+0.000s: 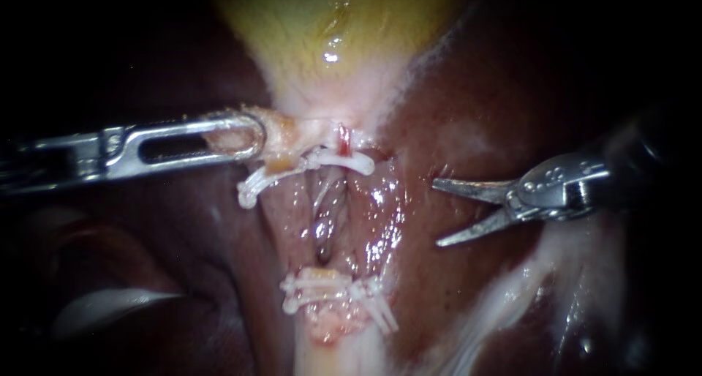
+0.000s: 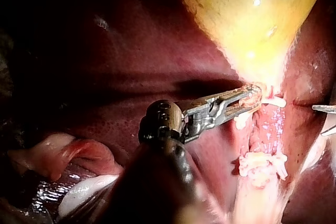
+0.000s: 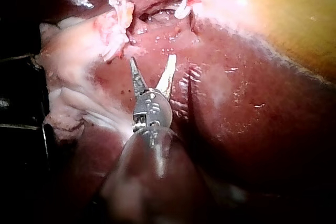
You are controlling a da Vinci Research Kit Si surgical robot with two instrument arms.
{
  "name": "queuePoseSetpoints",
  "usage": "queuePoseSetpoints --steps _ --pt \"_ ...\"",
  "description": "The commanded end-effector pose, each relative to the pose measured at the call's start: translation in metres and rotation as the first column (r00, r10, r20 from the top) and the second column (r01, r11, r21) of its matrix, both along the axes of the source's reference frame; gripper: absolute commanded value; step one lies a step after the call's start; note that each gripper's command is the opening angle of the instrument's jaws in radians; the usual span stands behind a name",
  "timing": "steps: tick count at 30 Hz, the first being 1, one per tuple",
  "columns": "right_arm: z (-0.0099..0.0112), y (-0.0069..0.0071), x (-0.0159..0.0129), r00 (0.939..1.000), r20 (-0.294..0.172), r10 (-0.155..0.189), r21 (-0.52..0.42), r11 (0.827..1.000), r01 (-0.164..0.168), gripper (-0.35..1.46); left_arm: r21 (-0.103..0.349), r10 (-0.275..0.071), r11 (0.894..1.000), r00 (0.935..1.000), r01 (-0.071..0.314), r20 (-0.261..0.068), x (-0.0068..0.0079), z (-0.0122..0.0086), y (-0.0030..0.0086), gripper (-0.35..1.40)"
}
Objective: Go back from the cut right tube
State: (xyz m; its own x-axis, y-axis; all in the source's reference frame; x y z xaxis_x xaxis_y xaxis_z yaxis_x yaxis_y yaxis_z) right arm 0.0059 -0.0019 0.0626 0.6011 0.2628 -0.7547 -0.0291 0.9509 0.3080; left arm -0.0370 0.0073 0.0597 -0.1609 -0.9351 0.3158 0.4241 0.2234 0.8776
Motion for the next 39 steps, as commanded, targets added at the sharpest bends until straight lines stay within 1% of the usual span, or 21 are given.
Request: queuePoseSetpoints --steps 1,4,9,13,16,18,20,22,25,26,30,32,39 --pt "0.0000 0.0000 -0.0001 1.0000 -0.002 -0.001 -0.004 1.000 0.001 1.45 0.000 0.000 1.000 1.0000 0.000 0.000 0.0000 0.0001 0.0000 -0.35" --pt "0.0000 0.0001 -0.0001 1.0000 -0.008 0.005 -0.005 1.000 -0.005 1.45 0.000 0.000 1.000 1.0000 0.000 0.000 0.0000 0.0002 0.0000 -0.35" --pt "-0.0001 0.0001 -0.0002 1.0000 -0.009 0.001 -0.010 1.000 -0.002 1.45 0.000 -0.003 1.000 1.0000 0.003 -0.002 -0.0001 0.0005 0.0002 -0.35" --pt "-0.0001 0.0002 -0.0003 0.9999 -0.014 0.005 -0.010 1.000 -0.005 1.45 -0.003 -0.006 1.000 1.0000 0.006 -0.005 -0.0003 0.0015 0.0004 -0.35" --pt "-0.0002 0.0002 -0.0004 0.9998 -0.018 0.005 -0.008 1.000 -0.005 1.45 -0.008 -0.008 1.000 0.9999 0.008 -0.007 -0.0006 0.0031 0.0004 -0.35" --pt "-0.0002 0.0002 -0.0004 0.9997 -0.022 0.006 -0.007 1.000 -0.006 1.45 -0.014 -0.010 1.000 0.9999 0.010 -0.006 -0.0009 0.0044 0.0004 -0.35" --pt "-0.0002 0.0002 -0.0004 0.9996 -0.026 0.006 -0.006 1.000 -0.006 1.45 -0.021 -0.004 1.000 0.9999 0.004 -0.015 -0.0013 0.0058 0.0004 -0.35" --pt "-0.0002 0.0002 -0.0004 0.9996 -0.028 0.008 -0.007 1.000 -0.008 1.45 -0.016 -0.004 1.000 0.9998 0.004 -0.021 -0.0019 0.0068 0.0003 -0.35" --pt "-0.0002 0.0002 -0.0004 0.9996 -0.028 0.007 -0.006 1.000 -0.008 1.45 -0.008 -0.010 1.000 0.9995 0.010 -0.029 -0.0030 0.0081 0.0002 -0.35" --pt "-0.0002 0.0002 -0.0005 0.9996 -0.028 0.007 -0.006 1.000 -0.007 1.45 -0.006 -0.004 1.000 0.9995 0.004 -0.031 -0.0035 0.0085 0.0002 -0.35" --pt "-0.0003 0.0004 -0.0006 0.9994 -0.033 0.011 -0.006 1.000 -0.011 1.45 -0.005 0.006 1.000 0.9995 -0.006 -0.031 -0.0049 0.0094 0.0001 -0.35" --pt "-0.0004 0.0004 -0.0006 0.9993 -0.035 0.013 -0.006 1.000 -0.013 1.45 -0.003 0.012 1.000 0.9994 -0.012 -0.033 -0.0053 0.0097 0.0000 -0.35" --pt "-0.0006 0.0005 -0.0006 0.9992 -0.037 0.015 -0.005 1.000 -0.015 1.45 -0.004 0.014 1.000 0.9994 -0.014 -0.031 -0.0054 0.0099 0.0000 -0.35"
